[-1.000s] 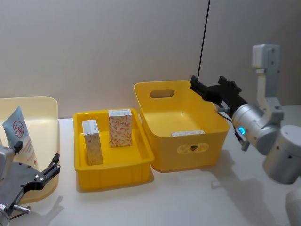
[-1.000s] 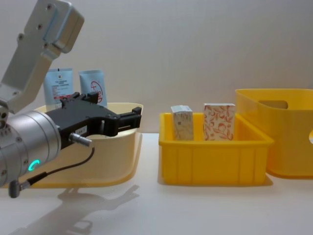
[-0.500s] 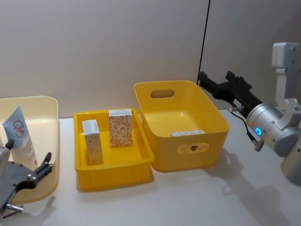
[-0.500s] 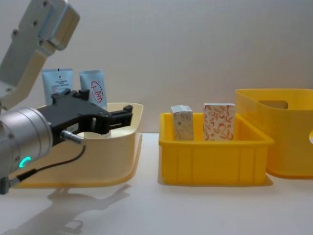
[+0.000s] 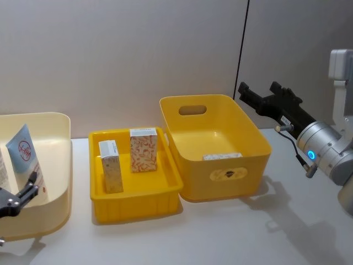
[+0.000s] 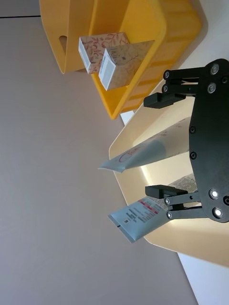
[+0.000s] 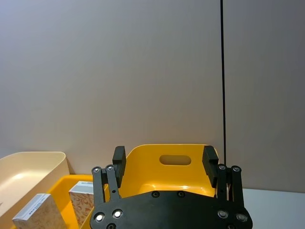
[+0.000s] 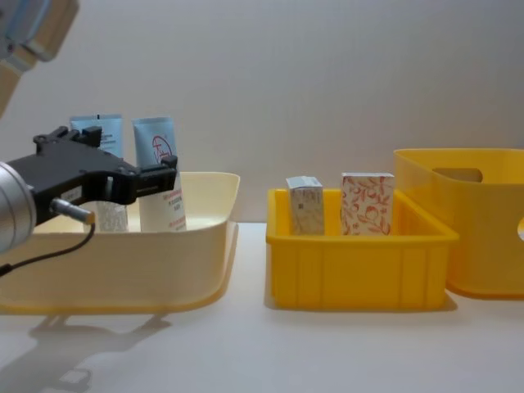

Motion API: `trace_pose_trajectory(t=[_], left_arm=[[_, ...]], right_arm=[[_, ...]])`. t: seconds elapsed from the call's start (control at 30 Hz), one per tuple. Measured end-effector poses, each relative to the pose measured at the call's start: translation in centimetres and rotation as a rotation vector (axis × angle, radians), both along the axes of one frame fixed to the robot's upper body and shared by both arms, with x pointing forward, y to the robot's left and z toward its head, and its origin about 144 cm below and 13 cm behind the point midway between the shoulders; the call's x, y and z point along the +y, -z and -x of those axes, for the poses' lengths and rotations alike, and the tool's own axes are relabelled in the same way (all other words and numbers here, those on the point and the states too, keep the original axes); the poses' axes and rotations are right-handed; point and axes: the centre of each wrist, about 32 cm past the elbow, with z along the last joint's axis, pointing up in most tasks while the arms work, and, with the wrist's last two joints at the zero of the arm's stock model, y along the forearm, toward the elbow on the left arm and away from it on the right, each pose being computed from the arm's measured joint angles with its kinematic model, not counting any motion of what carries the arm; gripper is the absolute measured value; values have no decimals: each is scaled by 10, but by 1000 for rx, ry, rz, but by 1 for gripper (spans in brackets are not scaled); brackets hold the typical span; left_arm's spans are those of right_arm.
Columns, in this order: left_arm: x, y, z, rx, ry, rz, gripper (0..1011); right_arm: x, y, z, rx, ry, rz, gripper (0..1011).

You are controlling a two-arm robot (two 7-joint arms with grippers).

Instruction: Bimanual collaborative sorting of washing and personal care products

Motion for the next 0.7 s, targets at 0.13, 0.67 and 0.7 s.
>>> trace_pose_trajectory(t=[0.13,0.67,0.7], left_arm=[[7,1,-2,-2,5,31,1003],[37,15,-27,29,58,179,1003],[39,16,-30,31,68,190,1002]], right_arm=[[-1,0,1,-3,-3,-1,1001],[-2,-1,2,-6,-8,-2,1001],[-2,-1,2,-7,-8,-2,1001]])
